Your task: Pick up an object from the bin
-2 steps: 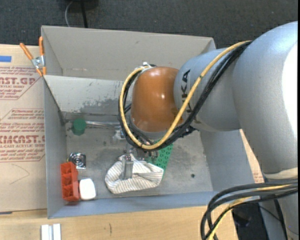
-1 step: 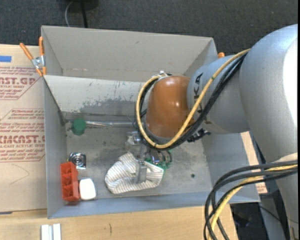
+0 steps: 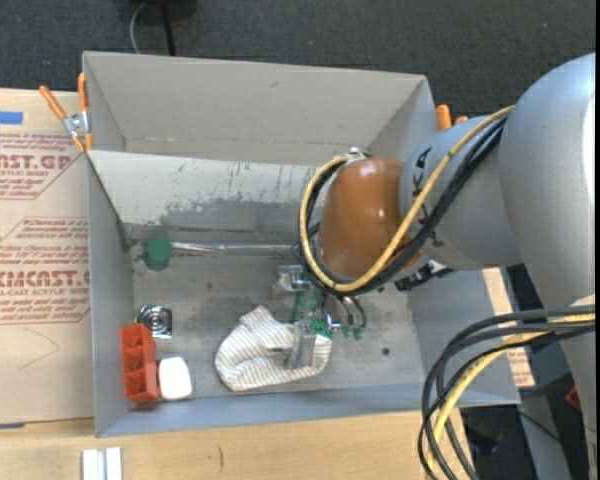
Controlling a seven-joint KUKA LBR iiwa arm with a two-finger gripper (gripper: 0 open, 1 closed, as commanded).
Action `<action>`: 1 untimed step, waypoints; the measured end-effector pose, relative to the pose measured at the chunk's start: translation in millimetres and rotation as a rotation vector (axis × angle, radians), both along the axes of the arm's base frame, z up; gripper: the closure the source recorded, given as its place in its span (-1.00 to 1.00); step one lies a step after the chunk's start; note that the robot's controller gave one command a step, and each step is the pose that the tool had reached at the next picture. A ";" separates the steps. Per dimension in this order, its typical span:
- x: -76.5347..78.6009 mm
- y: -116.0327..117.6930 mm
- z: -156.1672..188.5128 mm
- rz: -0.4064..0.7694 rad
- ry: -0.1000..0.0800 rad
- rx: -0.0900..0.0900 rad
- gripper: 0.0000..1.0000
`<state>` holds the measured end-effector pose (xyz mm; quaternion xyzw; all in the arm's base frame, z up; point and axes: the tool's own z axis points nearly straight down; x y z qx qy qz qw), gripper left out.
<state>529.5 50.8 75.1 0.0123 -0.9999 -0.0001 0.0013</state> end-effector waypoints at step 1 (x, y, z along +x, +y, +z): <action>-16.8 13.1 -1.4 0.008 -0.005 0.001 -1.00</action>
Offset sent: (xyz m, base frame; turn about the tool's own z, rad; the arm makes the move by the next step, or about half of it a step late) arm -0.0160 0.0648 0.0040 -0.0905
